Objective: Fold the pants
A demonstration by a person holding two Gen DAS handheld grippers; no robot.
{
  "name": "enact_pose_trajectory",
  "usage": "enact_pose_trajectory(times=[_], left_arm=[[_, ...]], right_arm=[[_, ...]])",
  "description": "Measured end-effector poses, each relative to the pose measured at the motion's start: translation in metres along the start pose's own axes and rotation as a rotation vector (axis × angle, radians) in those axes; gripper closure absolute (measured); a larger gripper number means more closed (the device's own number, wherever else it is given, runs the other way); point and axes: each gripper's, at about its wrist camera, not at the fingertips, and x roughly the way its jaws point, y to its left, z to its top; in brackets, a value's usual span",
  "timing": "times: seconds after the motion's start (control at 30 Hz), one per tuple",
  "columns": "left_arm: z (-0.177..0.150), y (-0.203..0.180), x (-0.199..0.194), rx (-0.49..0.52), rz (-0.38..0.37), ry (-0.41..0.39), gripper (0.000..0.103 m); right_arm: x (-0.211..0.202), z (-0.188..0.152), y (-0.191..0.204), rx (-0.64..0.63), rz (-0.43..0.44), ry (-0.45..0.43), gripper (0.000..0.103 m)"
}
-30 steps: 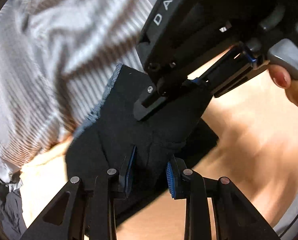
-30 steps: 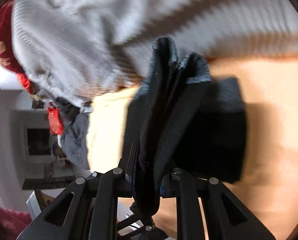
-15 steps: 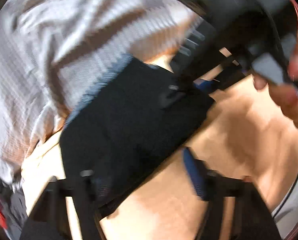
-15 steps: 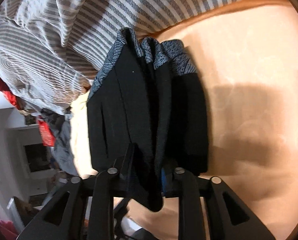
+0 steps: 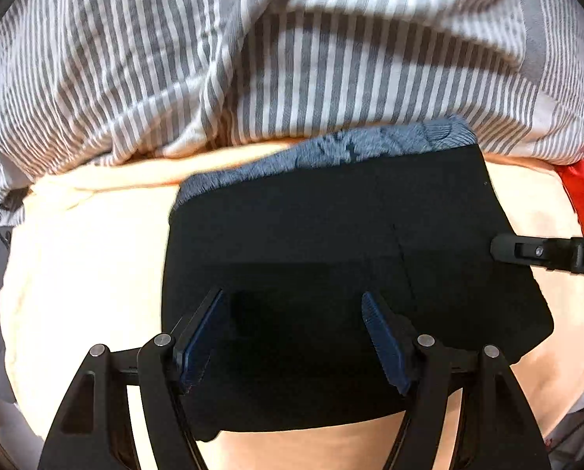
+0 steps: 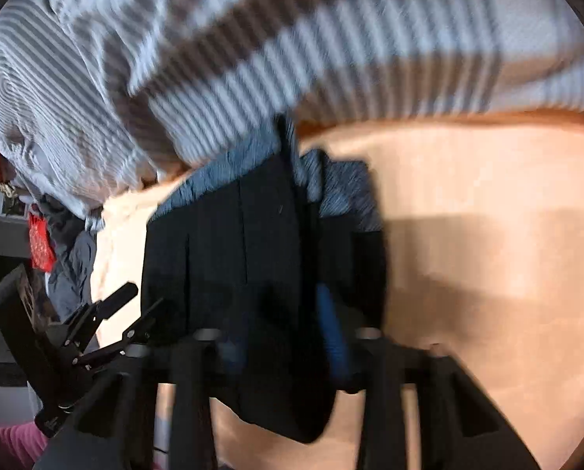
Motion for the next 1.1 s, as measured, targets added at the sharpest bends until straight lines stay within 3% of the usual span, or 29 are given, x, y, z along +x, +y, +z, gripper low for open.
enact_pose_trajectory(times=[0.17, 0.23, 0.27, 0.33, 0.4, 0.53, 0.63, 0.7, 0.77, 0.93, 1.1], left_arm=[[-0.004, -0.008, 0.008, 0.007, -0.029, 0.032, 0.031], [-0.008, -0.02, 0.016, 0.032, -0.056, 0.057, 0.031], [-0.01, -0.026, 0.02, 0.048, -0.046, 0.055, 0.031], [-0.012, -0.032, 0.023, 0.063, -0.028, 0.042, 0.031], [-0.013, -0.029, 0.024, 0.045, -0.051, 0.043, 0.031], [-0.015, -0.028, 0.027, 0.053, -0.056, 0.041, 0.03], [-0.013, -0.027, 0.029, 0.041, -0.051, 0.049, 0.03], [-0.009, -0.022, 0.03, 0.036, -0.05, 0.05, 0.03], [-0.006, -0.02, 0.031, 0.036, -0.05, 0.048, 0.03], [-0.008, -0.021, 0.029, 0.033, -0.049, 0.042, 0.03], [-0.012, -0.025, 0.029, 0.048, -0.041, 0.04, 0.029]], right_arm=[[-0.012, -0.01, 0.01, -0.056, -0.071, -0.018, 0.097], [-0.012, -0.016, 0.01, -0.099, -0.144, -0.002, 0.098], [-0.009, -0.018, 0.007, -0.112, -0.205, 0.01, 0.103], [-0.003, -0.023, -0.009, -0.085, -0.274, 0.038, 0.103], [-0.003, -0.028, -0.026, -0.007, -0.261, 0.045, 0.103], [-0.026, -0.036, -0.036, 0.088, -0.228, -0.032, 0.101], [-0.038, -0.032, -0.022, 0.075, -0.21, -0.072, 0.099], [-0.041, -0.026, -0.005, 0.036, -0.186, -0.088, 0.086], [-0.038, -0.021, 0.013, -0.004, -0.165, -0.097, 0.084], [-0.013, -0.021, 0.043, -0.097, -0.181, -0.046, 0.085], [0.017, -0.032, 0.022, -0.029, -0.222, 0.017, 0.085]])
